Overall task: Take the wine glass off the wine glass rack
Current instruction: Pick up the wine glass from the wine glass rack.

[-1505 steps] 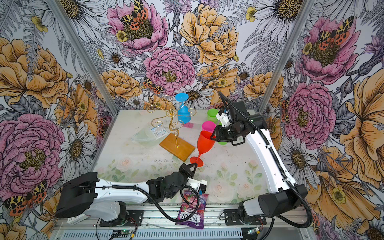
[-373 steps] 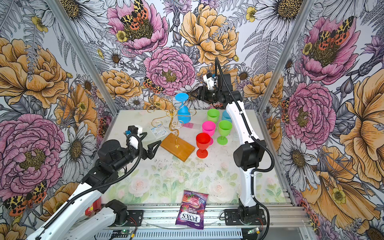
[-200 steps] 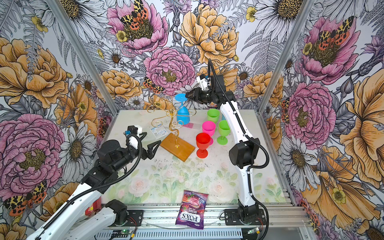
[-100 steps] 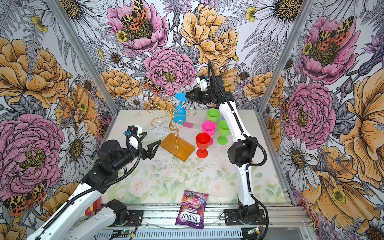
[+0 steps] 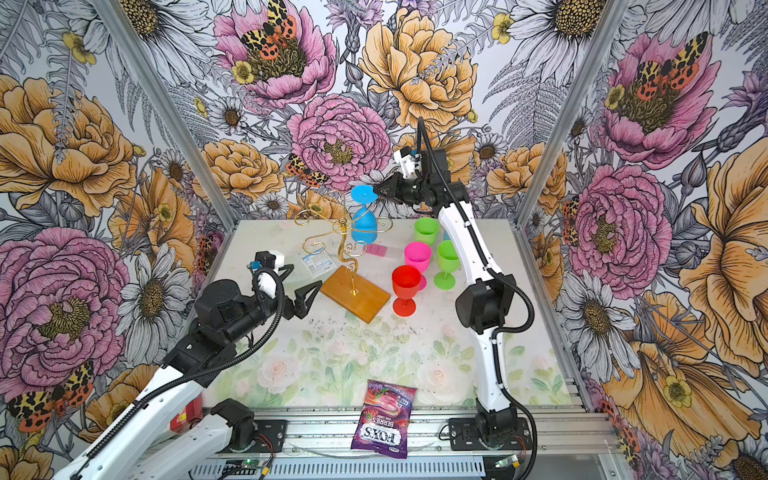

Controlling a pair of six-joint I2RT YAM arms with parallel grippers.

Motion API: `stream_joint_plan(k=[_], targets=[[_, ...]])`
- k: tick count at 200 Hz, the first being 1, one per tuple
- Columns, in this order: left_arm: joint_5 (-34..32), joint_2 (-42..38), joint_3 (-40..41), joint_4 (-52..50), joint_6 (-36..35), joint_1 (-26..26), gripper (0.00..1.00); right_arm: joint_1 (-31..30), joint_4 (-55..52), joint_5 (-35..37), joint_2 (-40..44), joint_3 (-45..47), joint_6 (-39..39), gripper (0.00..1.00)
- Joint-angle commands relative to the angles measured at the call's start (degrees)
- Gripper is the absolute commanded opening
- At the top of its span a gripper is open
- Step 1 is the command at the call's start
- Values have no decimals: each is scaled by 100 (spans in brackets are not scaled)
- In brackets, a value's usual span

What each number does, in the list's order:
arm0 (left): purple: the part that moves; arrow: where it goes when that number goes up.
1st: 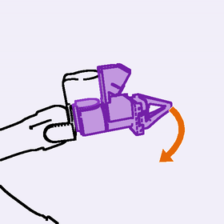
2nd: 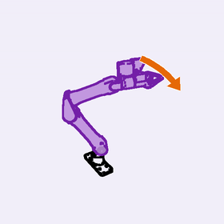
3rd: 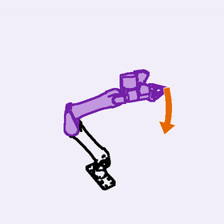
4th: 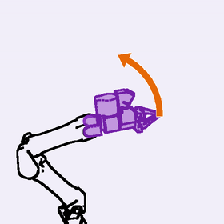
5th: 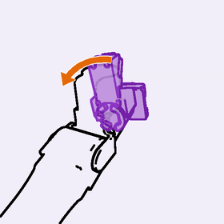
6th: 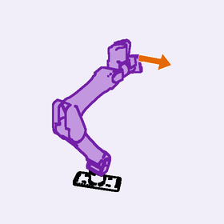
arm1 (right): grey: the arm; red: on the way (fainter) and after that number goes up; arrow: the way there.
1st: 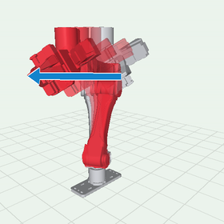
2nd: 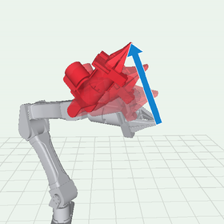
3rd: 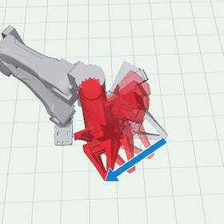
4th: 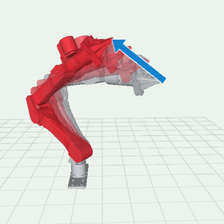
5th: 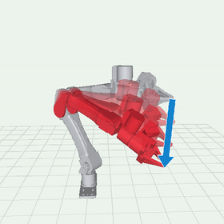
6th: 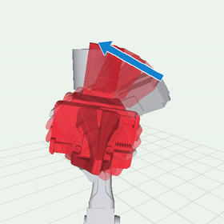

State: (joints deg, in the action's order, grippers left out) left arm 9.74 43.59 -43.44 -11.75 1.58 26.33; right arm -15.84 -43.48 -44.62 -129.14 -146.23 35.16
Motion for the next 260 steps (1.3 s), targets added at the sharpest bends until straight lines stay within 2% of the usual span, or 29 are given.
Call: stream_joint_plan(k=[1, 71, 260], targets=[[67, -21, 34, 23, 0, -59, 98, -20, -116, 147, 79, -107, -33, 7], [71, -18, 30, 50, 0, -64, 98, 11, -122, 115, 245, -83, 78, 0], [62, -88, 79, 115, 17, -131, 99, 155, -114, -86, 745, 395, 166, 0]])
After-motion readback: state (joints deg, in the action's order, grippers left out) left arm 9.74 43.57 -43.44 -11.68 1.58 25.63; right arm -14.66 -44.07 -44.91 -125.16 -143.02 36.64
